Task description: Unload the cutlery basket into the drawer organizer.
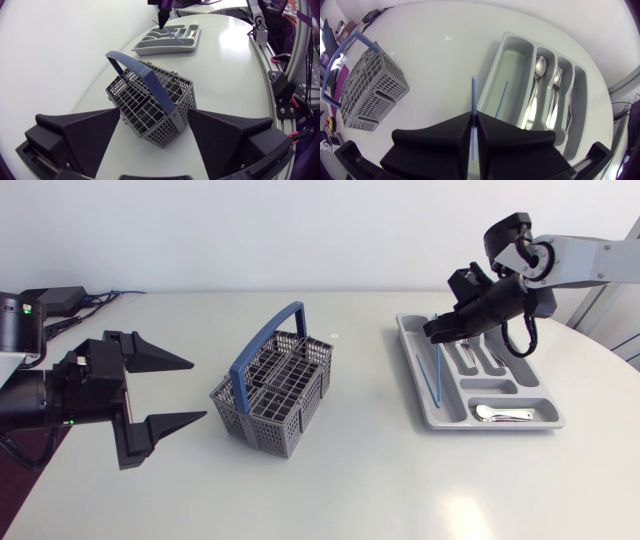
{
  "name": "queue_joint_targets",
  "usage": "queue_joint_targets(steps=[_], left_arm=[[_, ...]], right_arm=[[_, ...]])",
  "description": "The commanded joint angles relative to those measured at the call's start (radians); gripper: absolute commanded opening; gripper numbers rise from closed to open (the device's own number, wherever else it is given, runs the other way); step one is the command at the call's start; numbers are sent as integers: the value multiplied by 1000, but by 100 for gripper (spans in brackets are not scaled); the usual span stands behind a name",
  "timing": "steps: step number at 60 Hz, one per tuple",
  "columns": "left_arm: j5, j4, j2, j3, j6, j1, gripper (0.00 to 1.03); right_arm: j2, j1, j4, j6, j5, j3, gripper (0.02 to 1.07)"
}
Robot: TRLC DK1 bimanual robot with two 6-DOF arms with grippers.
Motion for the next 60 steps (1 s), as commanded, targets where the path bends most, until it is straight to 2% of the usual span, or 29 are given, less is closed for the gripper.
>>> queue_joint_targets(steps=[1, 18, 26, 37, 42, 47, 60], left_arm=[[8, -11, -12, -18, 27, 10, 99], [8, -12, -10, -24, 30, 10, 99], [4, -12, -10, -29, 32, 10, 99], [-4, -17, -10, -35, 38, 8, 99], [-10, -22, -10, -38, 49, 11, 99], [-10, -29, -10, -40, 65, 23, 99], [-20, -51, 2, -72, 124, 27, 97]], right_arm=[[69, -14, -29, 42, 3, 50, 8], [207, -34, -37, 85, 3, 137, 9], [262, -46, -31, 99, 7, 180, 33], [301, -52, -17, 96, 27, 211, 79], [271, -44, 17, 87, 72, 191, 91], [215, -24, 57, 76, 90, 157, 92], [101, 91, 127, 33, 61, 83, 91]])
